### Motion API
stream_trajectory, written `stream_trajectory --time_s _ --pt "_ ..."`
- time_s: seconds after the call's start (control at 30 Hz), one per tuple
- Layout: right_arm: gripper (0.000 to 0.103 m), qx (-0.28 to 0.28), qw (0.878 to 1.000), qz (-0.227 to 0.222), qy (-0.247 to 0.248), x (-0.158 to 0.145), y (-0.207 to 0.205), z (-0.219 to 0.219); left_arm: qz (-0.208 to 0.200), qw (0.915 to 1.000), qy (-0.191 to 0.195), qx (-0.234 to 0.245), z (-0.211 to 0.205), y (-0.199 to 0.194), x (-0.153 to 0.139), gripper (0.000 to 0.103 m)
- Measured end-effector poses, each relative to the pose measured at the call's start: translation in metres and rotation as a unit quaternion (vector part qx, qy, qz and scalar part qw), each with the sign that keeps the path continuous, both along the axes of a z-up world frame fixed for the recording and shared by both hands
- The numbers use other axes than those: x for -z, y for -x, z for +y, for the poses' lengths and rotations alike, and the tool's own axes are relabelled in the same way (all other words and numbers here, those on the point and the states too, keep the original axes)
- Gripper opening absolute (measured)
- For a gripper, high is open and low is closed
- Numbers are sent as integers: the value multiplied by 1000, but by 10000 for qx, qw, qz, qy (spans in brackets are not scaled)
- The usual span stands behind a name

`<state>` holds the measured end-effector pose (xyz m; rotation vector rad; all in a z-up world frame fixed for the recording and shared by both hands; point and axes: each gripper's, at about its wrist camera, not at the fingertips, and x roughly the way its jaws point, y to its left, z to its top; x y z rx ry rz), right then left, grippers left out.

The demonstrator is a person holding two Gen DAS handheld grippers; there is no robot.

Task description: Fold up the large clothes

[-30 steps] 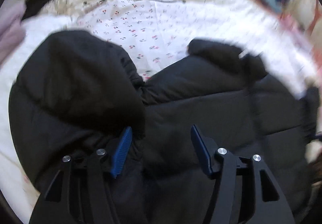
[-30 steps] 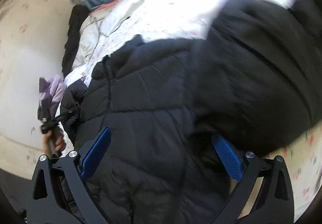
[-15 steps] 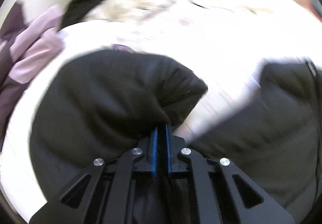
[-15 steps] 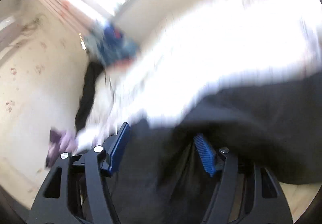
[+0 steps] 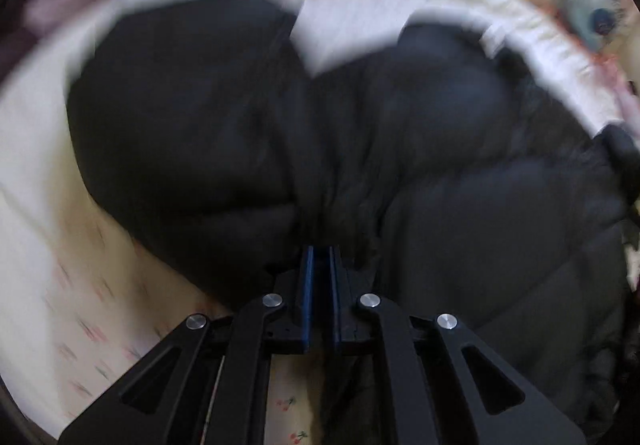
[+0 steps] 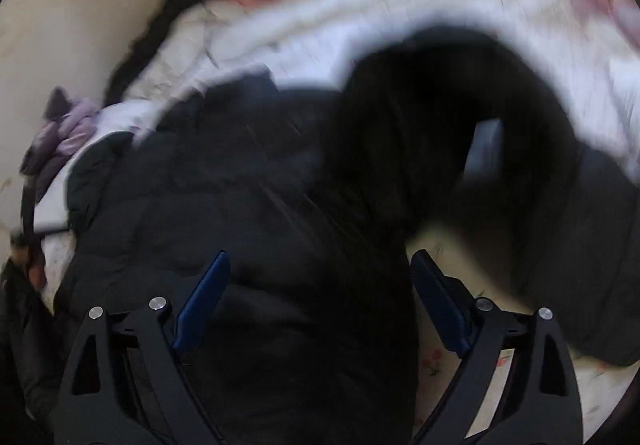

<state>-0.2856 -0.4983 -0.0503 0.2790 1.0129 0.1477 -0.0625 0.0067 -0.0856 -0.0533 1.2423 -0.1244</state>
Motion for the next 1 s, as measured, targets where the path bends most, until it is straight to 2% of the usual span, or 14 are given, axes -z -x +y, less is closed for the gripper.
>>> stream_trajectory --time_s 0.07,0.13,0.3,0.37,0.43,0.47,0.53,0.6,0.67,0.73,0.8,0.87,0.97,1.0 --pt "88 227 9996 87 105 16 -20 3 89 9997 137 -201 1 -9 21 8" --pt "88 588 9980 -212 75 13 -35 -2 -8 9996 21 -292 -12 -38 24 7" --pt "88 1622 9828 -834 -284 -1 -107 -35 -711 9940 -778 -291 -66 -162 5 7" --pt "88 1924 9721 -1279 -407 -8 -118 -54 -985 9873 -1152 -471 -74 -200 -1 7" --pt "88 2236 9639 -1271 -694 -7 -121 -79 -944 9859 -1251 -578 -70 -213 -1 7" --pt "88 2272 9629 -1113 -939 -4 -118 -87 -911 9869 -1245 -478 -70 -208 0 7" --pt "88 1833 9704 -817 -1345 -6 -90 -86 -916 9876 -1272 105 -73 -174 -4 7" --pt "88 1001 9859 -550 -1226 -11 -46 -64 -1000 9854 -1121 802 -77 -121 -17 7" --pt "89 331 9939 -374 -983 -12 7 -41 -1047 9812 -887 1359 -71 -70 -36 7" --pt "89 -518 9954 64 -797 -6 72 -15 -931 9757 -555 1904 -65 -13 -54 7" --pt "91 -1134 9926 373 -208 0 135 5 -671 9664 -538 2421 -57 23 -60 7" --pt "91 -1482 9877 409 282 -2 190 12 -348 9514 -913 2920 -59 73 -51 7" --pt "92 -1600 9823 548 805 -12 236 5 -3 9279 -1965 3168 -52 119 -21 8" --pt "92 -1462 9850 589 697 -21 244 -12 40 9286 -2091 3065 -45 125 -22 8"
